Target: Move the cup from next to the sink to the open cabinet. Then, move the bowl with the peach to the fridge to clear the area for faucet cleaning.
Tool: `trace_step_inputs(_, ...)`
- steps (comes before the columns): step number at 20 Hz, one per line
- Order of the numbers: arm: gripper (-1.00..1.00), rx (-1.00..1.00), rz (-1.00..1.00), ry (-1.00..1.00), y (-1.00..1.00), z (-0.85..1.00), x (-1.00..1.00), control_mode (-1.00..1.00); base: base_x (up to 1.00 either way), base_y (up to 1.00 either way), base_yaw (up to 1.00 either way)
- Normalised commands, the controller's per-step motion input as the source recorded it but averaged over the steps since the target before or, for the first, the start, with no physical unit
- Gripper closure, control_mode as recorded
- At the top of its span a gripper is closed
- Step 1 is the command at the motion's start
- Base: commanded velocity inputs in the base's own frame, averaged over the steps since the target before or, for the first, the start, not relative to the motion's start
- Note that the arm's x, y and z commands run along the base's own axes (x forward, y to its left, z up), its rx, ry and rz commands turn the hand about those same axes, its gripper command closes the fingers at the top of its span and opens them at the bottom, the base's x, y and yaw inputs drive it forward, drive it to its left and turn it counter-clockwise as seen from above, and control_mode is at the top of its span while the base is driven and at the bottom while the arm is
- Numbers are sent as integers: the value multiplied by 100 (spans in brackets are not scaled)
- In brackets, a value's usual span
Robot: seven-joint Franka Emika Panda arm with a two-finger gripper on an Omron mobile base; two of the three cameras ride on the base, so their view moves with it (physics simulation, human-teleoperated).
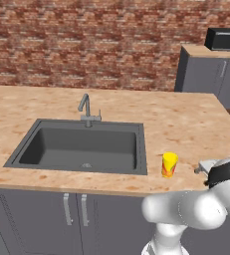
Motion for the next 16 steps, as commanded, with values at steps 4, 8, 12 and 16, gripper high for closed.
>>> trace_step_inputs(4,-100,0,-1,11,0,2,31,-100,0,0,0)
trace_step_inputs(8,-100,1,-3,21,0,22,51,-100,0,0,0)
trace_step_inputs(12,-100,0,0,6,1,5,9,-100,0,0,0)
trace_step_inputs(16,-100,0,0,1,8,0,0,-100,0,0,0)
